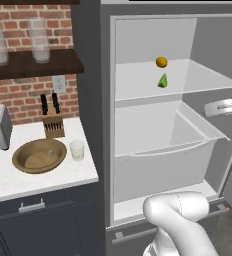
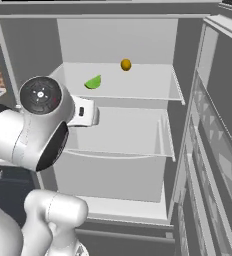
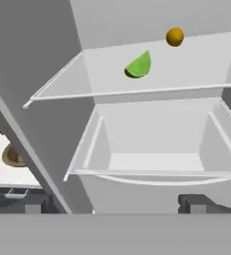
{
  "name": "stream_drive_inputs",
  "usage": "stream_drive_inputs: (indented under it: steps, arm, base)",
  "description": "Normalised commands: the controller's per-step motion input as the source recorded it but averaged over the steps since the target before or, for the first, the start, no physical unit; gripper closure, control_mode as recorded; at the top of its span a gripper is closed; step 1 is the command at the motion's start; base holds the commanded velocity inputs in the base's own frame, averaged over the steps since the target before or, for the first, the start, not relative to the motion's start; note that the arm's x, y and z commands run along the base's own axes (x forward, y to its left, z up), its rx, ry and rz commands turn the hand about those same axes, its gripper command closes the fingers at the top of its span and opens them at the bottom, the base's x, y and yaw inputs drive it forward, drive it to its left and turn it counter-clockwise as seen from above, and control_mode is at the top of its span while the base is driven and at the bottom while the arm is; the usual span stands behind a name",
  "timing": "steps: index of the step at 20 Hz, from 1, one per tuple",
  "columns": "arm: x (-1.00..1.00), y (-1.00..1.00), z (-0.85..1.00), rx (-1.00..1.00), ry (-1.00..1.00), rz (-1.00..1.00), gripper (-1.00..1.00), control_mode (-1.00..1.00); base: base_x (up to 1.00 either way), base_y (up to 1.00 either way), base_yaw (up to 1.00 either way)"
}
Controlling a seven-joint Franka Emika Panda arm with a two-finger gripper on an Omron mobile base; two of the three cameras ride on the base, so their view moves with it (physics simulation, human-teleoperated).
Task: Grab a lemon wedge from the fridge and one ice cube from the ice bowl, and put them in the glass of lemonade.
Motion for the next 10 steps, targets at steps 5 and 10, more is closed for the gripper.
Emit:
stream_drive_inputs:
  steps: [5, 10]
  arm:
    - [0.20, 0.97, 0.33, 0.00, 0.00, 0.00, -1.00, -1.00]
    - [0.19, 0.45, 0.21, 0.06, 0.00, -0.03, -1.00, -1.00]
  base:
    - [0.00, 0.00, 0.00]
    - [0.00, 0.00, 0.00]
